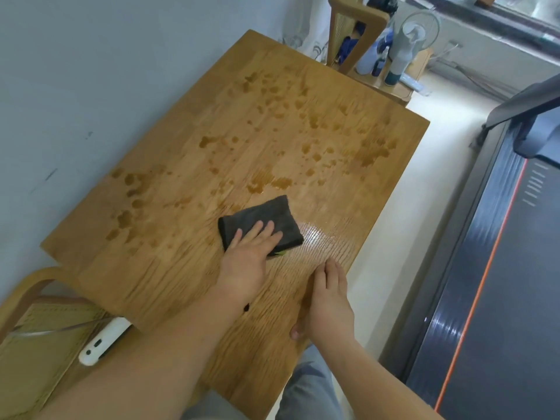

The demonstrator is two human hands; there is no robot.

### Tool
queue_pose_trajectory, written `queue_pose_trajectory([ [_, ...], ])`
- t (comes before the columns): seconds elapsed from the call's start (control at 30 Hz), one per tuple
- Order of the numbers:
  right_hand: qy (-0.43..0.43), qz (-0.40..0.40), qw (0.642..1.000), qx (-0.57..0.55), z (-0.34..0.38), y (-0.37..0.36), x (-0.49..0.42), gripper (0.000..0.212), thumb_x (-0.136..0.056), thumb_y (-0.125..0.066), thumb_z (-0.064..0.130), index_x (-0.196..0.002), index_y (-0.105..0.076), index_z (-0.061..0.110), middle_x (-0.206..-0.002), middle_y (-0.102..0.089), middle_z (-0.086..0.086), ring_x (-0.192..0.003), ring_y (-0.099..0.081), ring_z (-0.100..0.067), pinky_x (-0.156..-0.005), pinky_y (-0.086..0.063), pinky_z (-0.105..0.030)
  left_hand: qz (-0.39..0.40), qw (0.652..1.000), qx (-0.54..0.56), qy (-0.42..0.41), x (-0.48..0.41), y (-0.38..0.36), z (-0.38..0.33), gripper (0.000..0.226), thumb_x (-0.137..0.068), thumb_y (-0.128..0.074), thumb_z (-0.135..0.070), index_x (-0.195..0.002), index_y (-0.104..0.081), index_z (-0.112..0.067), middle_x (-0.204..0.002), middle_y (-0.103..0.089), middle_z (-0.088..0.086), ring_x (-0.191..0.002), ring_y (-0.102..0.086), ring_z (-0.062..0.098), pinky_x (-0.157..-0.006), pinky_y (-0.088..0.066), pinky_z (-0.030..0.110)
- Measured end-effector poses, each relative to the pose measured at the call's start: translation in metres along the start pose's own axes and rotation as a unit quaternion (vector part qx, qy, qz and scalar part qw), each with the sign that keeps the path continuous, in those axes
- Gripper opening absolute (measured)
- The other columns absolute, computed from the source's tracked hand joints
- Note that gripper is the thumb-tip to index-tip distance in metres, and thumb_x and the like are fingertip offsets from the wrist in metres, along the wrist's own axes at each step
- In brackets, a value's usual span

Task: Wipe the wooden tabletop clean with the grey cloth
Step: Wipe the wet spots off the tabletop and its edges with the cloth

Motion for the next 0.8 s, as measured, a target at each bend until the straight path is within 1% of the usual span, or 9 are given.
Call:
queue_pose_trajectory([
  [0.1,-0.005,-0.004,1.000,-0.005,-0.002,0.000,0.003,0.162,-0.045,-0.102,0.045,-0.162,0.005,0.011,-0.171,0.014,-0.006,-0.157,0.016,-0.027,-0.124,-0.015,-0.035,0.024,0.999,-0.023,0.002,0.050,-0.028,-0.026,0.074,-0.102,-0.047,-0.013,-0.163,-0.009,-0.033,-0.172,0.002,-0.007,-0.157,0.009,0.015,-0.127,0.009,0.045],
  [0.2,0.008,-0.011,1.000,0.003,-0.003,0.004,0.005,0.156,-0.051,-0.099,0.046,-0.162,0.003,0.012,-0.172,0.011,-0.006,-0.158,0.013,-0.024,-0.123,-0.012,-0.032,0.142,0.973,-0.048,-0.176,0.094,-0.061,-0.058,0.085,-0.096,-0.054,-0.008,-0.163,-0.008,-0.032,-0.172,0.006,-0.008,-0.156,0.013,0.013,-0.122,0.019,0.039],
  [0.27,0.011,-0.005,1.000,0.007,-0.003,0.004,0.008,0.158,-0.050,-0.098,0.052,-0.162,0.005,0.010,-0.172,0.012,-0.007,-0.158,0.014,-0.025,-0.124,-0.007,-0.033,0.150,0.957,-0.059,-0.240,0.096,-0.051,-0.039,0.085,-0.096,-0.052,0.003,-0.162,-0.014,-0.034,-0.170,0.001,-0.013,-0.155,0.009,0.005,-0.121,0.019,0.031],
  [0.33,0.006,-0.007,1.000,0.012,-0.001,0.004,0.009,0.160,-0.049,-0.098,0.054,-0.163,0.005,0.010,-0.172,0.013,-0.007,-0.158,0.014,-0.025,-0.125,-0.010,-0.037,0.108,0.969,-0.070,-0.210,0.080,-0.032,-0.009,0.082,-0.096,-0.051,0.005,-0.161,-0.021,-0.036,-0.168,-0.003,-0.015,-0.155,0.004,0.004,-0.125,0.012,0.031],
  [0.43,-0.001,-0.011,1.000,0.024,-0.001,0.003,0.008,0.162,-0.048,-0.099,0.052,-0.162,0.008,0.013,-0.171,0.014,-0.004,-0.158,0.014,-0.024,-0.124,-0.020,-0.041,-0.006,0.999,0.022,-0.034,0.073,-0.011,0.019,0.066,-0.104,-0.046,-0.004,-0.160,-0.027,-0.032,-0.169,-0.012,-0.010,-0.157,-0.006,0.010,-0.127,0.003,0.036],
  [0.5,-0.008,-0.013,0.999,0.030,-0.002,0.001,0.010,0.162,-0.048,-0.100,0.052,-0.162,0.009,0.013,-0.171,0.015,-0.003,-0.158,0.014,-0.024,-0.124,-0.021,-0.041,-0.030,0.999,0.022,0.018,0.091,-0.026,0.006,0.065,-0.105,-0.044,-0.010,-0.162,-0.021,-0.032,-0.171,-0.009,-0.007,-0.157,-0.002,0.013,-0.128,0.003,0.041],
  [0.63,0.011,-0.039,0.998,0.051,-0.004,0.002,0.006,0.141,-0.066,-0.094,0.046,-0.162,0.004,0.012,-0.171,0.012,-0.001,-0.159,0.010,-0.026,-0.120,-0.032,-0.039,0.082,0.984,-0.052,-0.147,0.149,-0.076,-0.025,0.082,-0.098,-0.050,-0.002,-0.163,-0.010,-0.032,-0.172,0.005,-0.009,-0.156,0.013,0.014,-0.120,0.021,0.042],
  [0.7,0.020,-0.023,0.997,0.071,-0.006,0.000,0.005,0.149,-0.061,-0.094,0.054,-0.161,0.009,0.014,-0.169,0.018,0.002,-0.158,0.014,-0.024,-0.119,-0.034,-0.040,0.097,0.968,-0.085,-0.215,0.161,-0.065,-0.004,0.078,-0.098,-0.051,-0.001,-0.162,-0.018,-0.032,-0.170,0.002,-0.009,-0.157,0.006,0.016,-0.120,0.019,0.042],
  [0.8,0.031,0.004,0.996,0.084,-0.006,0.000,0.003,0.161,-0.049,-0.092,0.069,-0.160,0.011,0.013,-0.168,0.017,0.000,-0.157,0.015,-0.024,-0.117,-0.037,-0.042,0.012,0.990,-0.071,-0.119,0.162,-0.031,0.038,0.075,-0.092,-0.061,0.006,-0.156,-0.038,-0.026,-0.165,-0.023,-0.004,-0.155,-0.021,0.024,-0.126,-0.007,0.050],
])
Point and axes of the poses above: each hand's wrist, its own x-axis away from the middle knuckle, its own y-axis out of the back of the hand, z = x × y, the point moved 9 cm from there along -x, towards the middle knuckle
